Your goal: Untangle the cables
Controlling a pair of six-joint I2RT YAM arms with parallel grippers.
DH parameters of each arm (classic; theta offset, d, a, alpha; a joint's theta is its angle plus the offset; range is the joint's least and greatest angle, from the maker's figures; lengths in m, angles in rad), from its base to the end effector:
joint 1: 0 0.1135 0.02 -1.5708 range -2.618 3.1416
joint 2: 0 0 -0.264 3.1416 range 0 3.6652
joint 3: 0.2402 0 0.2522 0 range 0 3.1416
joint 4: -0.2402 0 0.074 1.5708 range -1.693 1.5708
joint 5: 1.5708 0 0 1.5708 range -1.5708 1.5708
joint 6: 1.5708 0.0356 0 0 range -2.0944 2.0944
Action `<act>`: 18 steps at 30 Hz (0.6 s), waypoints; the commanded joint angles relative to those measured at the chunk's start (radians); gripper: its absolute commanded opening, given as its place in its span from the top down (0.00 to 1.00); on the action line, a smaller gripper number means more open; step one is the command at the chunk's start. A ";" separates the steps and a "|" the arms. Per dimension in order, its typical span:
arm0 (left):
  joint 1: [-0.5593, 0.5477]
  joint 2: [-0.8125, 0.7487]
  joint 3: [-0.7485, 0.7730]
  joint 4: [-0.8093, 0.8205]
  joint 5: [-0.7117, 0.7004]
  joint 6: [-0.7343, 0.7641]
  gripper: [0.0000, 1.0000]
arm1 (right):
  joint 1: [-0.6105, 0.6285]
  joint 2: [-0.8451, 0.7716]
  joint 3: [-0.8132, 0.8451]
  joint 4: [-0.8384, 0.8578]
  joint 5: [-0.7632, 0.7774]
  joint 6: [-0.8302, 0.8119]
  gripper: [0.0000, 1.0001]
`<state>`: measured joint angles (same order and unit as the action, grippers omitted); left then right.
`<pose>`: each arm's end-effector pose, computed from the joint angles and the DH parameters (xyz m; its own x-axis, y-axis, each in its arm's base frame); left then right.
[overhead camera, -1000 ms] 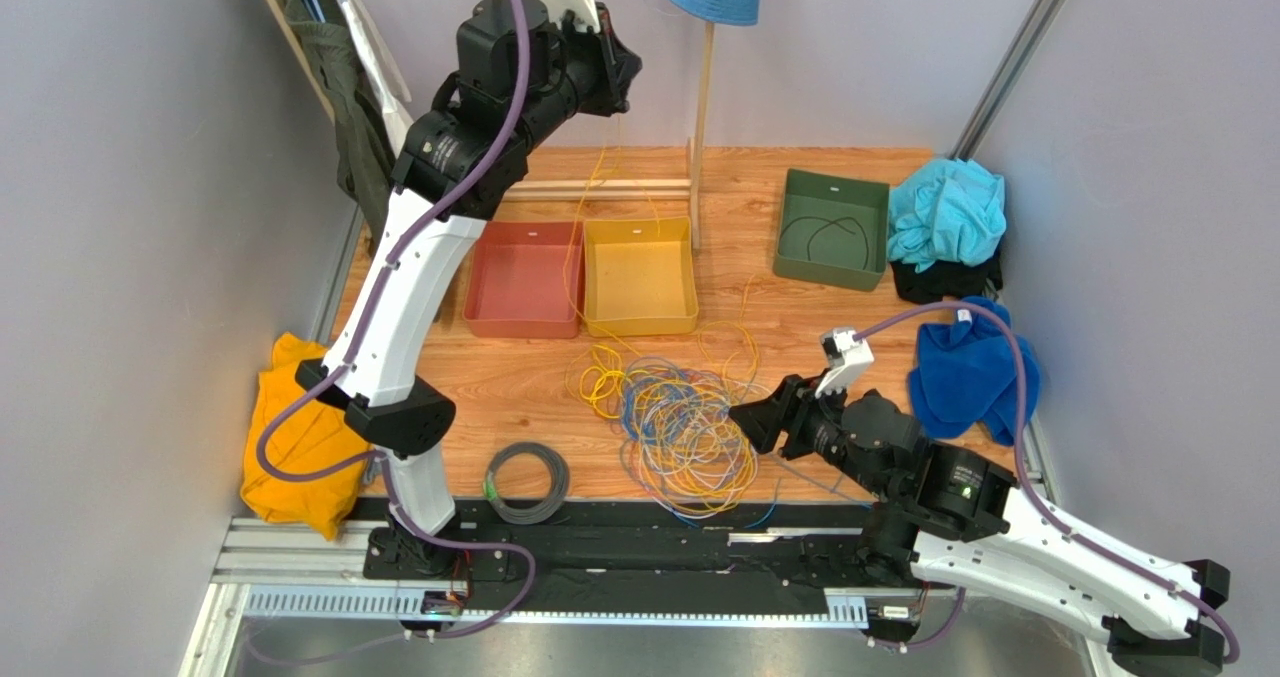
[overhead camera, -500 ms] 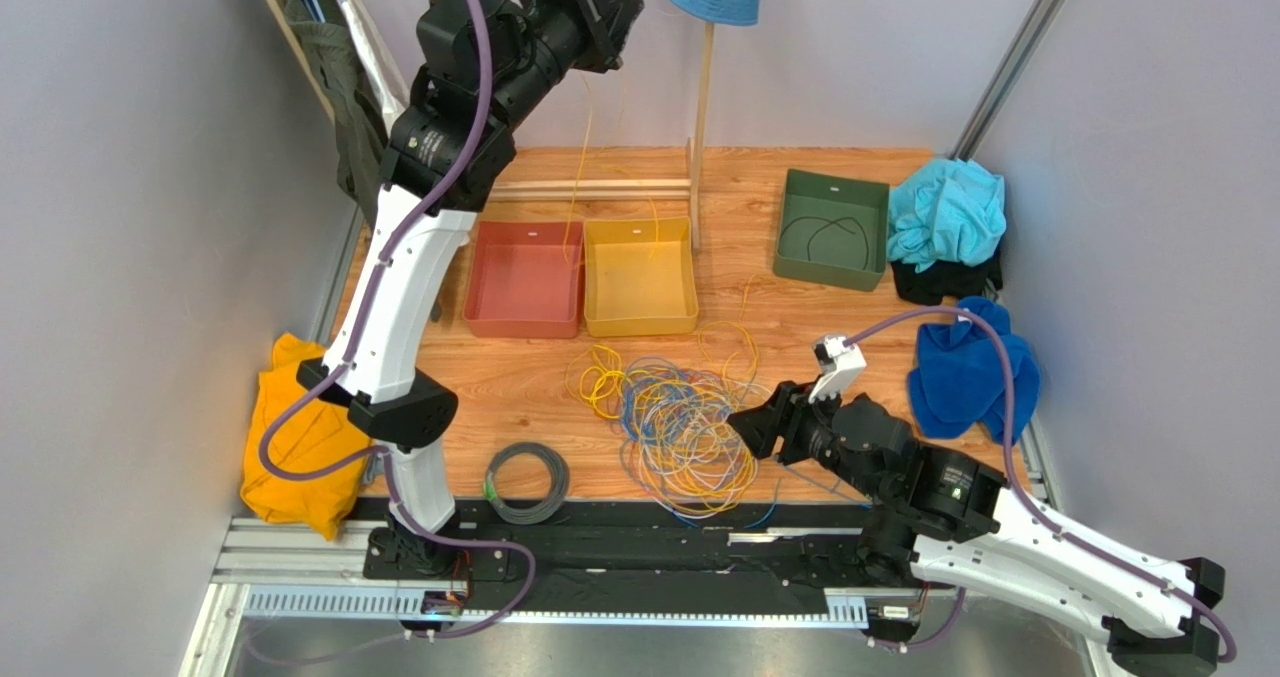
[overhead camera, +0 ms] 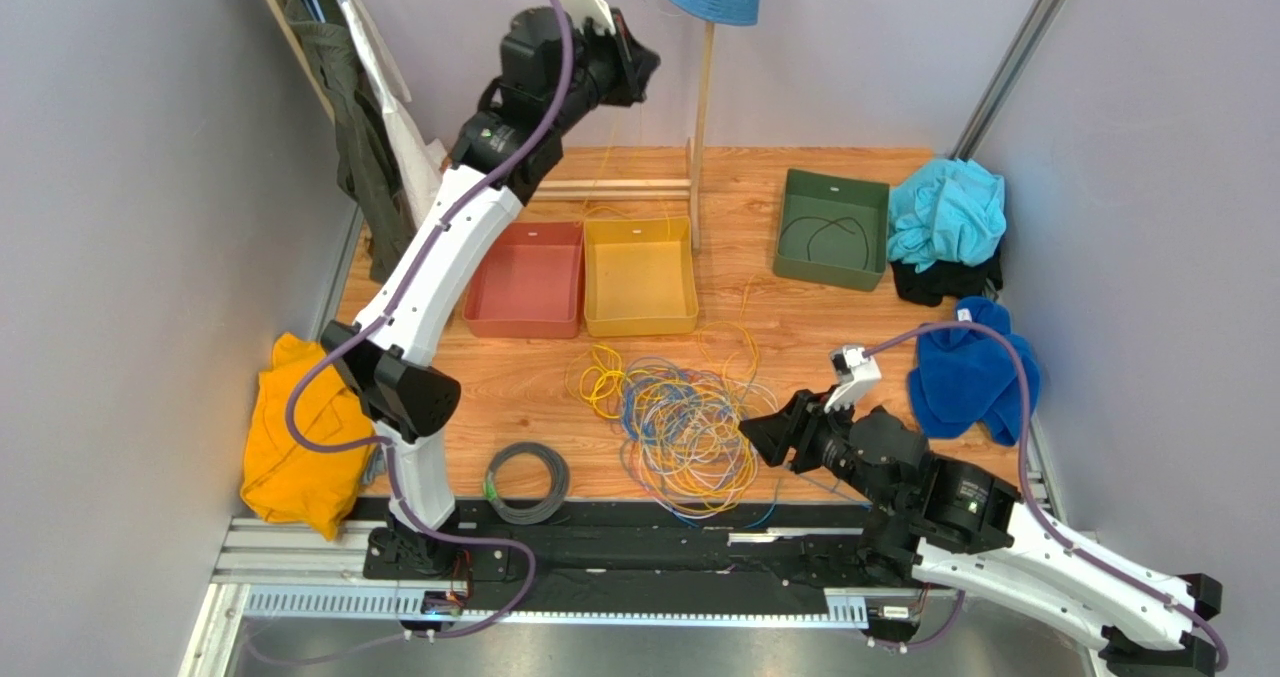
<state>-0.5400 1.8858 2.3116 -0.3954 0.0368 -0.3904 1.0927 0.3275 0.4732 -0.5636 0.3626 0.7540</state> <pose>0.3507 -0.2117 0.5237 -0.1834 -0.3334 -0.9248 0.5142 0.7692 -0.3793 0.0580 0.0845 0.2498 -0.6023 0.2289 -0.7648 -0.3686 0.7701 0.5207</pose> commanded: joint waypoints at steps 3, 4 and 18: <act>0.003 -0.089 -0.193 0.109 0.026 -0.053 1.00 | 0.006 -0.013 -0.011 -0.010 0.021 0.018 0.49; 0.003 -0.097 -0.201 0.112 0.028 -0.053 1.00 | 0.006 -0.015 -0.013 -0.007 0.018 0.019 0.49; 0.002 -0.076 0.083 0.026 0.020 -0.021 1.00 | 0.007 -0.013 -0.035 0.011 0.003 0.045 0.50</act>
<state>-0.5362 1.8446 2.2337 -0.3851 0.0441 -0.4210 1.0927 0.3187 0.4488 -0.5858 0.3649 0.7799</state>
